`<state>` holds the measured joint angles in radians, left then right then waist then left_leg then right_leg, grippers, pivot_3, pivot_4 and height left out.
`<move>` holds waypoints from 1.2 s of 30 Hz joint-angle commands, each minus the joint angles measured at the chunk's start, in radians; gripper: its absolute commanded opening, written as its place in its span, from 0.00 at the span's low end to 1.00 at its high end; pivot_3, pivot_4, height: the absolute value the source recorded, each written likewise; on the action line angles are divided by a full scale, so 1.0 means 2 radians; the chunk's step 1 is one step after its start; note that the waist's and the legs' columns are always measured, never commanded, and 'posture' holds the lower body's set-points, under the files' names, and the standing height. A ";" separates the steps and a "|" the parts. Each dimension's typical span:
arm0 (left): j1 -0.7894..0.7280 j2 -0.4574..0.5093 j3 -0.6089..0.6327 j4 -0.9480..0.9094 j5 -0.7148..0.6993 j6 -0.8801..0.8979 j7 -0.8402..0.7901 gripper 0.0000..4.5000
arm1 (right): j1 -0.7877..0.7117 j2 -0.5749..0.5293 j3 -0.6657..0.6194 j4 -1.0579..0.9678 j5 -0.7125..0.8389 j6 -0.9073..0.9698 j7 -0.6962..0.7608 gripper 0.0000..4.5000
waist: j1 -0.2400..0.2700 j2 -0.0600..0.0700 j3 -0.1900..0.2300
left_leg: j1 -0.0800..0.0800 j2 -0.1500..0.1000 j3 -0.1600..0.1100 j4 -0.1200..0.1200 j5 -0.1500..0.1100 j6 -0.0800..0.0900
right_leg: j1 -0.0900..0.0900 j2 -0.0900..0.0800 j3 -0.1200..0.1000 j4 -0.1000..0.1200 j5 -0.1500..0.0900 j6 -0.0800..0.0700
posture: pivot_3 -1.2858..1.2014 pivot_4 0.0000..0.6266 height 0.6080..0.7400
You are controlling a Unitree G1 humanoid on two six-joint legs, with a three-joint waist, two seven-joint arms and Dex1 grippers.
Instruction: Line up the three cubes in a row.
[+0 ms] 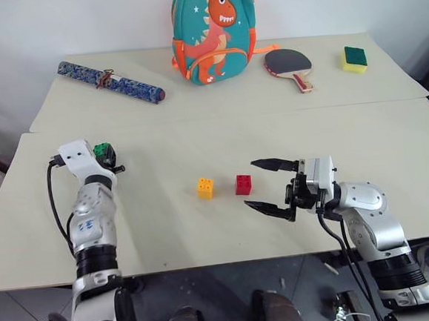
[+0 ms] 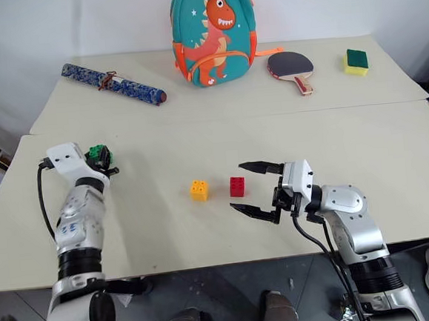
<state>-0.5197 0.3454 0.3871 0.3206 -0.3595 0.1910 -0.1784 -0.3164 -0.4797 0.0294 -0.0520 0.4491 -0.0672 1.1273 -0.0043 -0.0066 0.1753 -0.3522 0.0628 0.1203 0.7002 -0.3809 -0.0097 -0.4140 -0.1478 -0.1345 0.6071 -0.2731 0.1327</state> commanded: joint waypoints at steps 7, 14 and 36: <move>-0.041 0.175 -0.143 0.111 -0.011 -0.126 -0.585 0.33 | 0.027 -0.033 -0.028 -0.037 0.011 0.003 -0.003 1.00 | 0.008 0.002 0.000 | 0.000 0.000 0.001 0.000 0.000 0.000 | 0.000 0.000 0.000 -0.001 0.000 0.000 | 0.52 0.24 1.00; -0.158 0.130 -0.188 0.312 0.047 -0.249 -0.689 0.33 | 0.049 -0.046 -0.041 -0.068 0.010 0.012 -0.019 1.00 | 0.005 0.001 0.000 | -0.001 0.000 0.002 0.000 0.000 0.000 | 0.000 0.000 0.000 -0.002 0.000 0.000 | 0.52 0.24 1.00; -0.166 0.137 -0.210 0.361 0.059 -0.255 -0.700 0.70 | 0.062 -0.066 -0.063 -0.071 0.014 0.026 -0.015 1.00 | -0.001 0.001 0.000 | 0.000 0.000 0.001 0.000 0.000 0.000 | -0.001 0.000 0.000 0.000 0.000 0.000 | 0.52 0.24 1.00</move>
<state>-0.8507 0.6042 -0.0632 1.0719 -0.2251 -0.3261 -1.5019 -0.1804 -0.5971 -0.0783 -0.1888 0.4540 -0.0025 1.0812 -0.0054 -0.0050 0.1760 -0.3530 0.0626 0.1232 0.7001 -0.3811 -0.0089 -0.4156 -0.1472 -0.1337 0.6064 -0.2731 0.1327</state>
